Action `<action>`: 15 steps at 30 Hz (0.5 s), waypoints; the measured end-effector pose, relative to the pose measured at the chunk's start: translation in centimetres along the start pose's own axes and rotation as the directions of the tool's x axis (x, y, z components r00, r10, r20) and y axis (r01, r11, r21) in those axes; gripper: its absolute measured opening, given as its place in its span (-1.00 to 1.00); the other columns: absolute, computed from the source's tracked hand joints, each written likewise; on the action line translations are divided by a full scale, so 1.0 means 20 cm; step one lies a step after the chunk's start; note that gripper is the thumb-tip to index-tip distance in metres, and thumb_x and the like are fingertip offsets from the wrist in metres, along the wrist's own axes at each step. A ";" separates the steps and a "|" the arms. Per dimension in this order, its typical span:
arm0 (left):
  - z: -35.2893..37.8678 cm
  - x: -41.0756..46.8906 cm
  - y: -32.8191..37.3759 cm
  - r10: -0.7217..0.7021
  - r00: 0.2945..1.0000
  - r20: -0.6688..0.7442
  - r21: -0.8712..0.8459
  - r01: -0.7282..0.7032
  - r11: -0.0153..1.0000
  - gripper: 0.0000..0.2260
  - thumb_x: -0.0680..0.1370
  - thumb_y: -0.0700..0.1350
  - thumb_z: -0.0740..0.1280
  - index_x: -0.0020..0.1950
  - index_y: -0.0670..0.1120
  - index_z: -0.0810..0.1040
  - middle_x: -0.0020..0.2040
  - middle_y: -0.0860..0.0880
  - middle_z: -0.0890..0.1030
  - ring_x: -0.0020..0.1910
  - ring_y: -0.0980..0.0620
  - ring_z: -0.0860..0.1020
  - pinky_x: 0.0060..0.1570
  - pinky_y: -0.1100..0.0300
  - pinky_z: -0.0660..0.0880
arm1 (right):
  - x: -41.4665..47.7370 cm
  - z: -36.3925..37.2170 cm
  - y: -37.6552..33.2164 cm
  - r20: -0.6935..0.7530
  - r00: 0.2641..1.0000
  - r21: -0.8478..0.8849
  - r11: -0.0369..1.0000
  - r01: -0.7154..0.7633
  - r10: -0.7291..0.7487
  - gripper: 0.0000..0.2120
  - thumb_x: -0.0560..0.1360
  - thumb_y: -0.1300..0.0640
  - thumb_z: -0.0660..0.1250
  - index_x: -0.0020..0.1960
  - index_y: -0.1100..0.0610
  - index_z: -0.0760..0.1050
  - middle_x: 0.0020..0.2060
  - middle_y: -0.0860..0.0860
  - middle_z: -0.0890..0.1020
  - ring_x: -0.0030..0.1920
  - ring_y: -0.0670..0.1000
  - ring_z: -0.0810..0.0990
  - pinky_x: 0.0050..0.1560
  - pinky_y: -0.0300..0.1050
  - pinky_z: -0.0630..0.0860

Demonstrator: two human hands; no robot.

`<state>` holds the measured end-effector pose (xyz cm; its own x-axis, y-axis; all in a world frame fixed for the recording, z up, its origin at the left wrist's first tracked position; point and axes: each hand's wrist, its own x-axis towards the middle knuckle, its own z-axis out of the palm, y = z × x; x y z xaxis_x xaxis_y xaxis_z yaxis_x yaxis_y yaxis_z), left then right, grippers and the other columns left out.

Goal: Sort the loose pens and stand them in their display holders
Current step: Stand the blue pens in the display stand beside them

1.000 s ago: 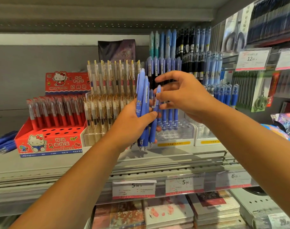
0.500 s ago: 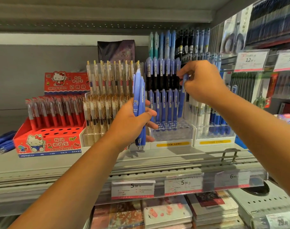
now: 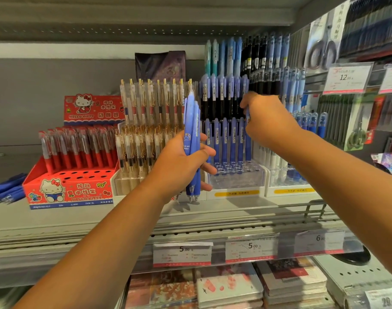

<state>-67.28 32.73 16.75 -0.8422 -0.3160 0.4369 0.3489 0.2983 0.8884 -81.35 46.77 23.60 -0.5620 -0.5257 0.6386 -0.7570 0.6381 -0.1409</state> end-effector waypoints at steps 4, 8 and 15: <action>0.00 0.00 0.00 0.008 1.000 -0.010 -0.011 -0.008 1.000 -0.83 0.62 -0.24 0.30 0.17 -0.03 0.46 0.02 -0.12 0.65 -0.19 -0.16 0.68 -0.38 -0.14 0.63 | -0.03 0.02 -0.02 -0.013 0.998 -0.288 0.956 0.057 -0.063 -0.48 0.47 0.51 0.21 0.40 0.30 0.27 -0.42 0.10 0.33 -0.48 0.07 0.31 -0.51 -0.06 0.24; 0.00 0.00 0.00 0.019 1.000 -0.005 -0.013 -0.020 1.000 -0.83 0.62 -0.24 0.30 0.16 -0.03 0.46 0.01 -0.12 0.66 -0.21 -0.15 0.68 -0.39 -0.11 0.63 | -0.03 0.02 -0.01 -0.075 0.987 -0.490 0.868 0.085 -0.139 -0.83 0.43 0.43 0.31 -0.01 0.25 0.48 -0.44 0.08 0.27 -0.16 0.20 0.47 0.11 0.15 0.41; 0.00 0.01 0.00 0.021 1.000 0.011 -0.069 -0.020 0.997 -0.79 0.60 -0.22 0.35 0.20 -0.03 0.49 0.02 -0.18 0.64 -0.28 -0.13 0.65 -0.37 -0.10 0.62 | -0.01 0.03 0.07 0.004 0.993 -0.555 0.826 0.099 -0.117 -0.79 0.42 0.36 0.33 0.00 0.15 0.58 -0.43 0.06 0.38 -0.06 0.19 0.48 0.42 0.07 0.19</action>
<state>-67.45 32.71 16.74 -0.8390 -0.3000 0.4539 0.3935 0.2417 0.8870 -82.48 47.49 22.81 -0.4713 -0.5990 0.6474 -0.4962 0.7869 0.3668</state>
